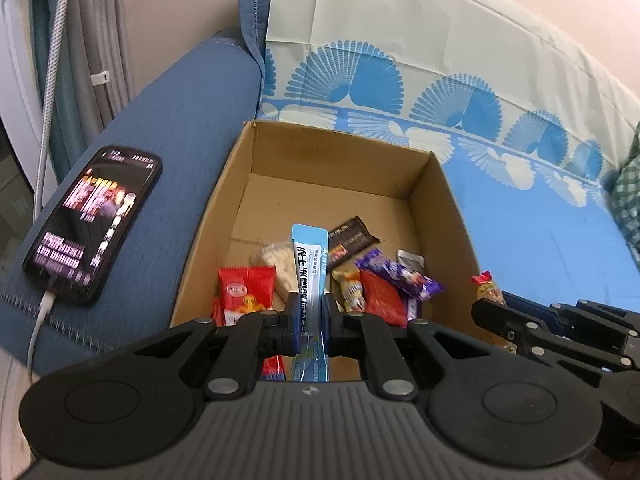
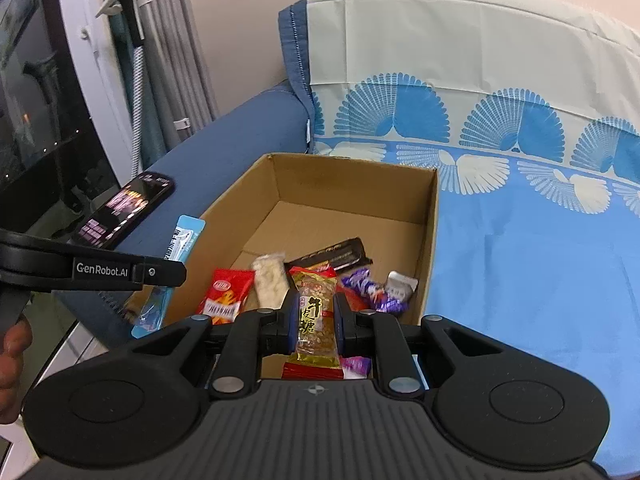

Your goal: Organize snacks

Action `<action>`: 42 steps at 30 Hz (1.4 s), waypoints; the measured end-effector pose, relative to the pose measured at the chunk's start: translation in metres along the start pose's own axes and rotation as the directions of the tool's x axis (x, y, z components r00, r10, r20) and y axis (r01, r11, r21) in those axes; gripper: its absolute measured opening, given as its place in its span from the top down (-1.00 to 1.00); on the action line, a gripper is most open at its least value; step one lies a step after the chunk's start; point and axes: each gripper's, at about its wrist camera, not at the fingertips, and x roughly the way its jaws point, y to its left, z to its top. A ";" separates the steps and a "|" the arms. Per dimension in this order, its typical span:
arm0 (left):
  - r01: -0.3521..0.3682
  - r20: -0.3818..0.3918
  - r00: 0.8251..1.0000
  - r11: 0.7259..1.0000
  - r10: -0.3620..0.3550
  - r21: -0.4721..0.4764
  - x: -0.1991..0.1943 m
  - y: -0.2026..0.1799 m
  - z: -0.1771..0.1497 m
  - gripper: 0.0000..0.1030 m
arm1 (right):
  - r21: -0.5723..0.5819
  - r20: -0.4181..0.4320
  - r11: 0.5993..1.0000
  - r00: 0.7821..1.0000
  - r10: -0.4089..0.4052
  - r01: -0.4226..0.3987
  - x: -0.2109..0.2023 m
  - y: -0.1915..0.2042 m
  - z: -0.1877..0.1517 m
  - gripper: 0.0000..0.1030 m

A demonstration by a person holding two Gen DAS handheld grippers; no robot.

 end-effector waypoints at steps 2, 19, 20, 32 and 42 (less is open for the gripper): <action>-0.005 -0.007 1.000 1.000 0.005 0.009 0.012 -0.001 0.007 0.79 | 0.011 -0.003 1.000 1.000 -0.003 0.003 0.013 -0.005 0.004 0.65; -0.108 -0.051 0.992 0.991 0.112 0.081 0.106 0.006 0.039 -0.75 | 0.063 -0.030 0.998 0.999 -0.026 0.028 0.100 -0.034 0.023 0.26; -0.131 -0.032 0.991 0.988 0.134 0.083 0.105 0.007 0.041 -0.96 | 0.070 -0.024 0.997 0.999 -0.040 0.041 0.101 -0.037 0.027 -0.15; -0.178 -0.047 0.983 0.983 0.180 0.040 0.038 0.005 -0.002 -0.99 | 0.093 -0.029 0.994 0.998 -0.059 0.061 0.033 -0.021 0.002 -0.92; -0.186 -0.032 0.982 0.980 0.188 0.071 -0.028 -0.010 -0.062 -0.99 | 0.088 -0.063 0.987 0.990 -0.128 0.133 -0.032 0.013 -0.055 -0.99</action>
